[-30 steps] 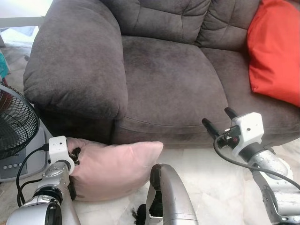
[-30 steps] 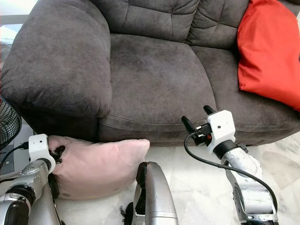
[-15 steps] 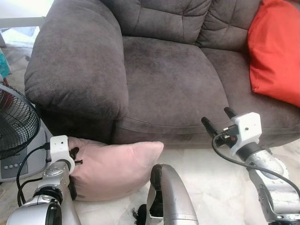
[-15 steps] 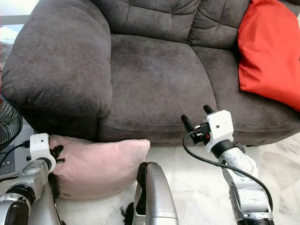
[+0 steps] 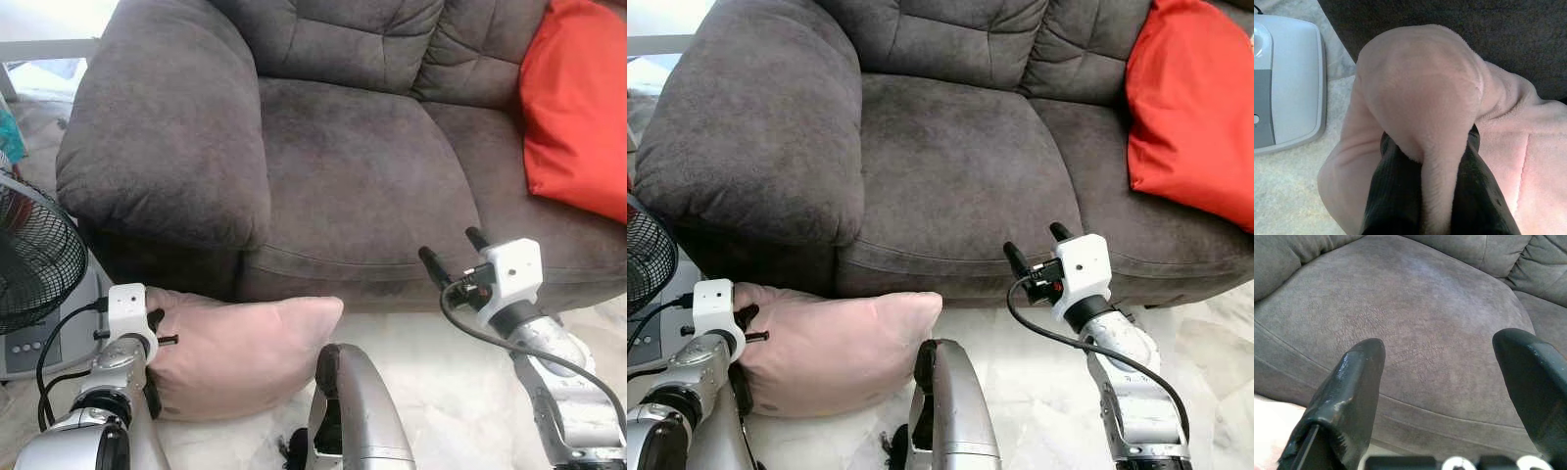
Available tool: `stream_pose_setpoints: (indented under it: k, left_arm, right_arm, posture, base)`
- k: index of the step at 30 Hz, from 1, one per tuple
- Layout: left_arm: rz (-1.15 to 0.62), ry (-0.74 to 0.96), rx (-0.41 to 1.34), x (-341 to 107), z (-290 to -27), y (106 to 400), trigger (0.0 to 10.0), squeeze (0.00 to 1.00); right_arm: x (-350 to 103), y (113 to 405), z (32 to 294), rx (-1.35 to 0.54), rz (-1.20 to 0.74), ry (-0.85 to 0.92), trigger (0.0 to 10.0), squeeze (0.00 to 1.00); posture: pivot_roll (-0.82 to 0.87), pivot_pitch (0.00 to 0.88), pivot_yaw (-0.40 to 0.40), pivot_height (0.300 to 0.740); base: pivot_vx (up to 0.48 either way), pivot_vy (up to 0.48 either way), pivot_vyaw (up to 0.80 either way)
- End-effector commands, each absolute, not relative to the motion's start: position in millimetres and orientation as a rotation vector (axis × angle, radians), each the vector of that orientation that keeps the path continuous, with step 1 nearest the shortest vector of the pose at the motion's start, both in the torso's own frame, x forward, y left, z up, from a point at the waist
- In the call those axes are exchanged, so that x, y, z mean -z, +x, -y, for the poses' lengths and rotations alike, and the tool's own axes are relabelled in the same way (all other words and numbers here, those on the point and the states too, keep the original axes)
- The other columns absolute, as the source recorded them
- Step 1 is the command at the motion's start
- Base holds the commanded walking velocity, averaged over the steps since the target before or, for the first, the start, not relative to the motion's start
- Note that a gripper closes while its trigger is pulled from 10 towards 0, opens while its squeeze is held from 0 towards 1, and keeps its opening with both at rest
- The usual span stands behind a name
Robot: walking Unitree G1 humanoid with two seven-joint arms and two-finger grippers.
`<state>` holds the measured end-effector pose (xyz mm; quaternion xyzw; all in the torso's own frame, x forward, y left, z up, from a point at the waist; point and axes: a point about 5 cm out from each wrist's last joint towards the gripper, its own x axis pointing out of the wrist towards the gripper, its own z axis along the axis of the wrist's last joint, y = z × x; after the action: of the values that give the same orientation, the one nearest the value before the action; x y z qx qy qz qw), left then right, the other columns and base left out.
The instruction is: Move the pillow to the sofa from floor
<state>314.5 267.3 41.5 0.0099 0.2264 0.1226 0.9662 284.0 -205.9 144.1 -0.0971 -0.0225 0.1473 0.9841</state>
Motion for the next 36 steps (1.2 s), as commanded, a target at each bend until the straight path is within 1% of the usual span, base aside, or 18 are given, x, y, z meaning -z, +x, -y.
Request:
stream_pose_setpoints:
  k: [1, 18, 19, 20, 21, 23, 26, 31, 36]
  left_arm:
    - [-0.489, 0.010, -0.242, -32.6, -264.0, 308.9, 0.0, 0.00]
    - [-0.454, 0.008, -0.225, -34.6, -258.1, 311.7, 0.0, 0.00]
    - [-0.429, 0.008, -0.224, -35.3, -255.3, 312.3, 10.0, 0.00]
    - [-0.429, 0.008, -0.224, -35.3, -255.3, 312.3, 10.0, 0.00]
    - [-0.345, 0.015, -0.232, -39.9, -250.0, 313.8, 10.0, 0.00]
    - [-0.294, 0.039, -0.246, -44.1, -249.8, 314.3, 10.0, 0.00]
    - [-0.137, 0.025, -0.254, -58.0, -242.5, 316.2, 10.0, 0.00]
    - [-0.058, 0.049, -0.217, -64.2, -230.7, 313.6, 10.0, 0.00]
    - [-0.026, 0.039, -0.195, -68.2, -226.7, 313.5, 10.0, 0.00]
  right_arm:
    - [-142.2, 283.5, 210.5, -0.274, 0.036, -0.201, 10.0, 0.00]
    - [-135.0, 286.8, 204.8, -0.267, 0.039, -0.184, 10.0, 0.00]
    - [-133.7, 287.4, 203.6, -0.266, 0.039, -0.178, 10.0, 0.00]
    - [-133.7, 287.4, 203.6, -0.266, 0.039, -0.178, 10.0, 0.00]
    - [-130.7, 290.0, 200.9, -0.258, 0.039, -0.161, 10.0, 0.00]
    - [-128.4, 291.7, 199.6, -0.254, 0.037, -0.153, 10.0, 0.00]
    - [-122.3, 295.0, 198.0, -0.232, 0.031, -0.118, 10.0, 0.00]
    - [-114.2, 295.1, 196.9, -0.206, 0.015, -0.089, 10.0, 0.00]
    - [-109.6, 293.6, 196.8, -0.186, 0.008, -0.067, 10.0, 0.00]
  posture:
    - [0.00, 0.135, -0.266, 0.462]
    - [0.02, 0.114, -0.241, 0.462]
    - [0.04, 0.085, -0.229, 0.462]
    - [0.04, 0.085, -0.229, 0.462]
    - [0.05, 0.074, -0.224, 0.462]
    - [0.06, 0.063, -0.214, 0.462]
    - [0.08, 0.052, -0.197, 0.462]
    - [0.09, 0.034, -0.174, 0.462]
    - [0.09, 0.025, -0.156, 0.462]
  base:
    - [0.000, 0.000, 0.00]
    - [0.000, 0.000, 0.00]
    - [0.000, 0.000, 0.00]
    - [0.000, 0.000, 0.00]
    - [0.000, 0.000, 0.00]
    - [0.000, 0.000, 0.00]
    - [0.000, 0.000, 0.00]
    - [0.000, 0.000, 0.00]
    - [0.000, 0.000, 0.00]
